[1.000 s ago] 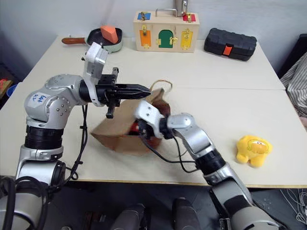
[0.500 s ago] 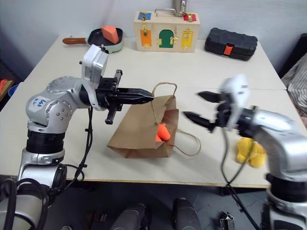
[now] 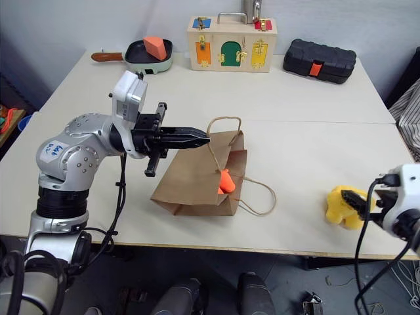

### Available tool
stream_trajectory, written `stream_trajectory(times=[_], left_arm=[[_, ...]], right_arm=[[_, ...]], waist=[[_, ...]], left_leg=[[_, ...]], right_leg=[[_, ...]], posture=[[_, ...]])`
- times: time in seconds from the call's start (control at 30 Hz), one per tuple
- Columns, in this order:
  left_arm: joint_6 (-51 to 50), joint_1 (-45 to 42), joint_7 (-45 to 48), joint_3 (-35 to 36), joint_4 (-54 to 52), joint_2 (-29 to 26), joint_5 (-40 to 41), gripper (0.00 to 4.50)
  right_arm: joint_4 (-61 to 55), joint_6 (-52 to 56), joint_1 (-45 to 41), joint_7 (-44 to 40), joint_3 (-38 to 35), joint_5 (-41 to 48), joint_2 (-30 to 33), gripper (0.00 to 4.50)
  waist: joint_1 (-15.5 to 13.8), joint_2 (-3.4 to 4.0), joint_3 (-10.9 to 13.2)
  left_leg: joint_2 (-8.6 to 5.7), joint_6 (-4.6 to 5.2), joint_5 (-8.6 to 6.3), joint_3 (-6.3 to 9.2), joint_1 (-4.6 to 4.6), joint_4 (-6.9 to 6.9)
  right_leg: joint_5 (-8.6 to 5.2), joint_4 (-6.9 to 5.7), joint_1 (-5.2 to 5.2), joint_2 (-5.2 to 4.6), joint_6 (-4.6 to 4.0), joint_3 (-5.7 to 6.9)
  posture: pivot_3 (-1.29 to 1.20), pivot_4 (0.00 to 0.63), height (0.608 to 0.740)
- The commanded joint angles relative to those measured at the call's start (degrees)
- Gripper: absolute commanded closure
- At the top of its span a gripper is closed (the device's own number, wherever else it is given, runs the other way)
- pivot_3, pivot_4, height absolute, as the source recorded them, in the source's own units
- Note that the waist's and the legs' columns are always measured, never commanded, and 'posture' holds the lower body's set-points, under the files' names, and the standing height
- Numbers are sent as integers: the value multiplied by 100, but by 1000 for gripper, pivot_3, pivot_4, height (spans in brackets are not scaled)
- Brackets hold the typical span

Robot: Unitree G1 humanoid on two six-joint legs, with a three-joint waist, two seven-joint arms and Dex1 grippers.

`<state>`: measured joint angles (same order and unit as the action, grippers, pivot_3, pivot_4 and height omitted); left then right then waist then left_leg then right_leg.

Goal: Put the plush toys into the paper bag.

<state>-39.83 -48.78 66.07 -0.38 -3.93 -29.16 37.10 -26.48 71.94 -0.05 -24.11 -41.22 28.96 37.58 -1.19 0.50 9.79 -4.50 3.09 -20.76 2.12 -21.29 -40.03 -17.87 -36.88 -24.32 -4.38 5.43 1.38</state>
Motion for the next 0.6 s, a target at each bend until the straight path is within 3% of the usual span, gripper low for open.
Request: stream_trajectory(times=[0.03, 0.1, 0.23, 0.4, 0.47, 0.6], left_arm=[[110, -143, 34, 50, -125, -35, 73, 4500], [127, -160, 47, 45, -111, -65, 53, 4500], [112, -146, 47, 56, -159, -122, 67, 4500], [98, -154, 41, 46, -174, -151, 83, 4500], [103, -226, 49, 23, -127, -128, 78, 4500], [121, -327, 83, -23, -36, -98, 63, 4500]], right_arm=[[147, -472, 246, 228, 235, -255, -228, 199], [172, -601, 270, 226, 283, -206, -335, 585], [-3, -603, 263, 114, 203, 25, -388, 1888], [-539, -429, 156, -662, 118, 1046, -95, 3467], [-700, -210, -515, -855, 502, 1667, -9, 3993], [-644, -51, -1737, -996, 1515, 2225, -51, 4225]], waist=[[-12, 0, 0], [-10, 0, 0], [-11, 0, 0], [11, 0, 0], [34, 0, 0], [134, -1, 1]], left_leg=[[0, 0, 0, 0, 0, 1], [0, 0, 0, 1, 1, 1], [0, 0, 0, 2, 2, 1], [0, 0, 0, 1, 2, 2], [1, 0, 0, 1, 2, 2], [1, -2, 4, -9, 6, 1]], right_leg=[[0, -1, -2, 1, 0, -3], [0, -3, -2, 5, 0, -10], [0, -3, -2, 6, 0, -12], [0, -2, -3, 8, 0, -14], [0, -2, -3, 8, 0, -14], [0, 2, -8, 8, 0, -23]], posture=[[0, 150, 740], [0, 150, 740], [0, 150, 740], [0, 150, 740], [0, 150, 740], [0, 150, 740]])
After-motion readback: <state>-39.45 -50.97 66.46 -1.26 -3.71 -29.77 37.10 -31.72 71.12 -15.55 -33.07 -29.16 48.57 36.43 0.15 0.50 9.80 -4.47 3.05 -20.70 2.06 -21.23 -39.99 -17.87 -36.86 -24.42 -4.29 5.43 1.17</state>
